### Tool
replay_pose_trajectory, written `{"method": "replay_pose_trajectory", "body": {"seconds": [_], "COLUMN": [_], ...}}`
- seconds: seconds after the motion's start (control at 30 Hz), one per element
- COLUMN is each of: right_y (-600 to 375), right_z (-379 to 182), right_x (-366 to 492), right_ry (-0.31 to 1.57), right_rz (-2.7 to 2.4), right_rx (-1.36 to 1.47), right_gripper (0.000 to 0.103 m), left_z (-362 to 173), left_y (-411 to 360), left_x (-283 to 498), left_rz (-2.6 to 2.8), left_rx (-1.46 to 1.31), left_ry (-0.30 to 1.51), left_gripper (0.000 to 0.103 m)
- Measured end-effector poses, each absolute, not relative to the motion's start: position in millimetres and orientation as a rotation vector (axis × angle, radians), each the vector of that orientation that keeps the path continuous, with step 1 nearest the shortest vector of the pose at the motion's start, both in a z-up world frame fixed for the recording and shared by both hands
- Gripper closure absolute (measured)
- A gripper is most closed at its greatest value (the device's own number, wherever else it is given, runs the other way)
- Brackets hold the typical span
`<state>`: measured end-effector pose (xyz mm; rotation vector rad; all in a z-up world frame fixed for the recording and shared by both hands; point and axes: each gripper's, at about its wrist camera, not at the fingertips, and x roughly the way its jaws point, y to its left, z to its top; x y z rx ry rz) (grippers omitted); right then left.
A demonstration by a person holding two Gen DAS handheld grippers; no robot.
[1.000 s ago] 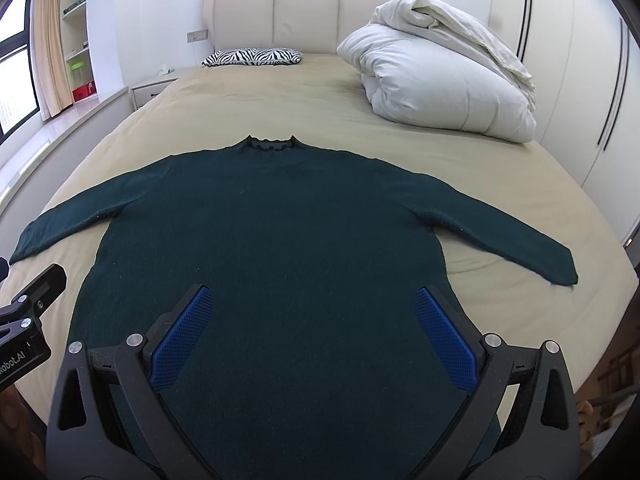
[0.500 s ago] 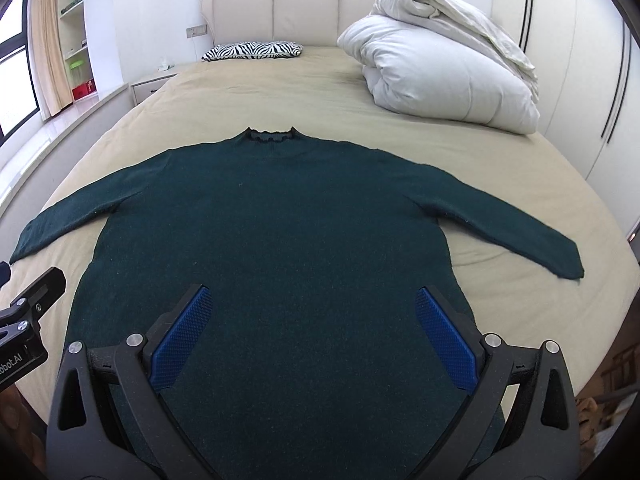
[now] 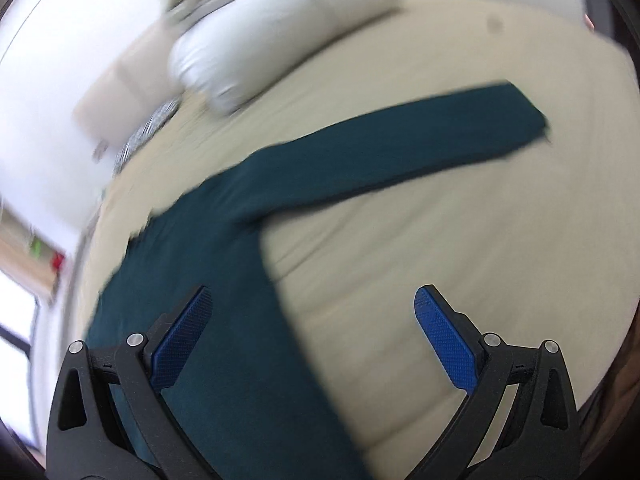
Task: Fold small clothes
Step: 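Grasp the sweater sleeve cuff with the right gripper and lift it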
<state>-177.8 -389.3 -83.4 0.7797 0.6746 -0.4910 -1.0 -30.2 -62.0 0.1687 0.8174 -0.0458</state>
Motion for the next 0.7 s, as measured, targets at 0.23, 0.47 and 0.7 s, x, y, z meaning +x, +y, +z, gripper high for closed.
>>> {"method": "replay_pose_trajectory", "body": {"seconds": [0.23, 0.47, 0.7], "right_y": [-538.6, -613.0, -646.1], "right_z": [-141.9, -155.6, -148.8], "right_x": [-212.9, -188.0, -155.5], "right_ry": [0.587, 0.493, 0.505], "right_rz": [-0.553, -0.554, -0.62], "right_rx": [1.124, 1.15, 1.149], "right_gripper": [0.032, 0.041, 0.089], "left_z": [-72.4, -86.3, -87.9], "left_y": [-51.5, -56.3, -44.0], "left_x": [21.0, 51.3, 80.7], "left_rz": [-0.116, -0.221, -0.244], "left_rx": [0.166, 0.006, -0.114], "left_ry": [0.821, 0.933, 0.959], "left_gripper": [0.0, 0.0, 0.001]}}
